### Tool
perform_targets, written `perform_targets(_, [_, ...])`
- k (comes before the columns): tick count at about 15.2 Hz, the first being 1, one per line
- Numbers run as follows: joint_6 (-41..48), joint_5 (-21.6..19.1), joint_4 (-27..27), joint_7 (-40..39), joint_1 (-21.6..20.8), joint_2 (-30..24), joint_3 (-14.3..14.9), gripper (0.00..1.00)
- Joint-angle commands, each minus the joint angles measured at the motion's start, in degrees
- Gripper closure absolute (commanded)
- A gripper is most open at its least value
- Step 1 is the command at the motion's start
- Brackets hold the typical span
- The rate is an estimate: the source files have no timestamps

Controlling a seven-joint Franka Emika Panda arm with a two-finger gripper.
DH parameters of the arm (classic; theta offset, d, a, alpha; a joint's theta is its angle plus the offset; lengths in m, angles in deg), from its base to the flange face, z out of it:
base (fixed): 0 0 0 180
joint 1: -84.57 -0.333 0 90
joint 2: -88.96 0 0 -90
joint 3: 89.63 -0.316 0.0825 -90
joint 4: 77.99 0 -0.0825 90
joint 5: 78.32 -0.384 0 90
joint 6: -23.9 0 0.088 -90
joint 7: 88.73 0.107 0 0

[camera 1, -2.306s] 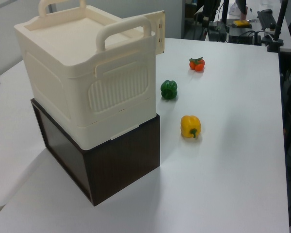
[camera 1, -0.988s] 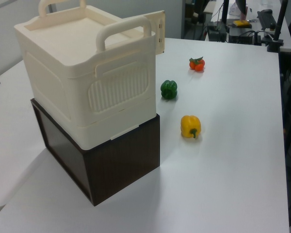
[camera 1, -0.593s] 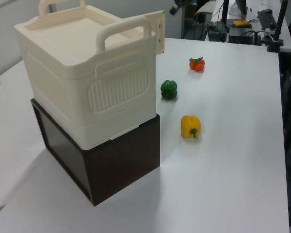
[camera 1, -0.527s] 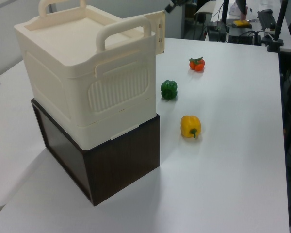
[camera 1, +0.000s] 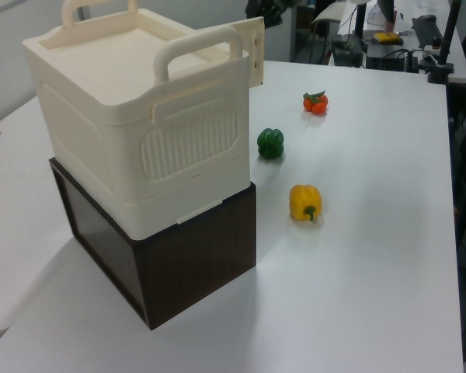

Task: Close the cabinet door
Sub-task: 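Move the gripper down to the outer face of the open cream door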

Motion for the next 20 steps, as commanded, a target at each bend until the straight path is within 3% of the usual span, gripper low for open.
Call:
perform_targets(1, [-2.2,-0.9,0.5,0.9,-1.7,0.8,-1.3,1.0])
perform_targets(11, [18.8,0.9,0.0,-0.1,-1.4,-2.2,-1.5,1.0])
perform_targets(20, [22.9,3.3,0.2,0.4,-1.4,-2.3,-8.9,1.0])
